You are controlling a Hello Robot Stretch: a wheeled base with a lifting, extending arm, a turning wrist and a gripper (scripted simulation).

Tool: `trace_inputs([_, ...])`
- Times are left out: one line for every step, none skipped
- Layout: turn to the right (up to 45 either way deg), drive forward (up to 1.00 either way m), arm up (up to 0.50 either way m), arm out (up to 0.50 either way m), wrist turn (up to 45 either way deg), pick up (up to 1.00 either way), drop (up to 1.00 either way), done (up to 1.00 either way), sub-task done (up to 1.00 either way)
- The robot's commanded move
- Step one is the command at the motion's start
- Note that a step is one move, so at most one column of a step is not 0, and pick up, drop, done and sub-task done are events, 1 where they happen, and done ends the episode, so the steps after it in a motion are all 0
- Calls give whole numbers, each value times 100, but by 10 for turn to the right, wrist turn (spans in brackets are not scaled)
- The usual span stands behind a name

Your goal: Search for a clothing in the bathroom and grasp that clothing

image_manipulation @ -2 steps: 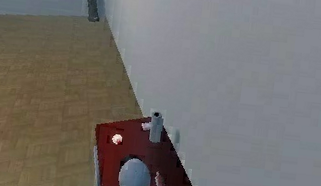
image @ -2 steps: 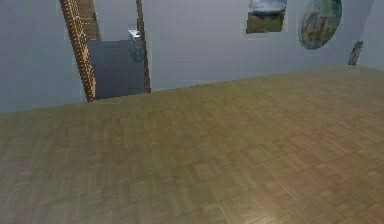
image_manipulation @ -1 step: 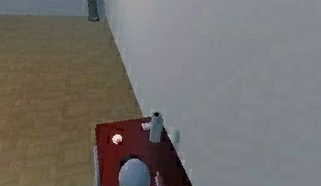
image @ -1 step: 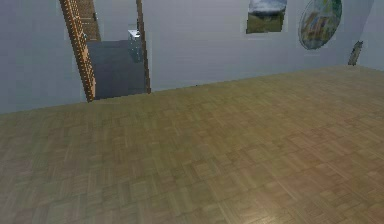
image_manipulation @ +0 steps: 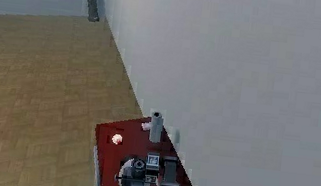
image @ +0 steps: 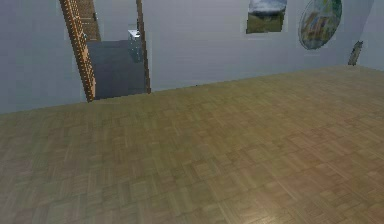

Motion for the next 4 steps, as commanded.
trace_inputs([0,0,0,0,450,0,0,0,0])
trace_inputs([0,0,0,0,450,0,0,0,0])
trace_inputs([0,0,0,0,450,0,0,0,0])
trace_inputs([0,0,0,0,360,0,0,0,0])
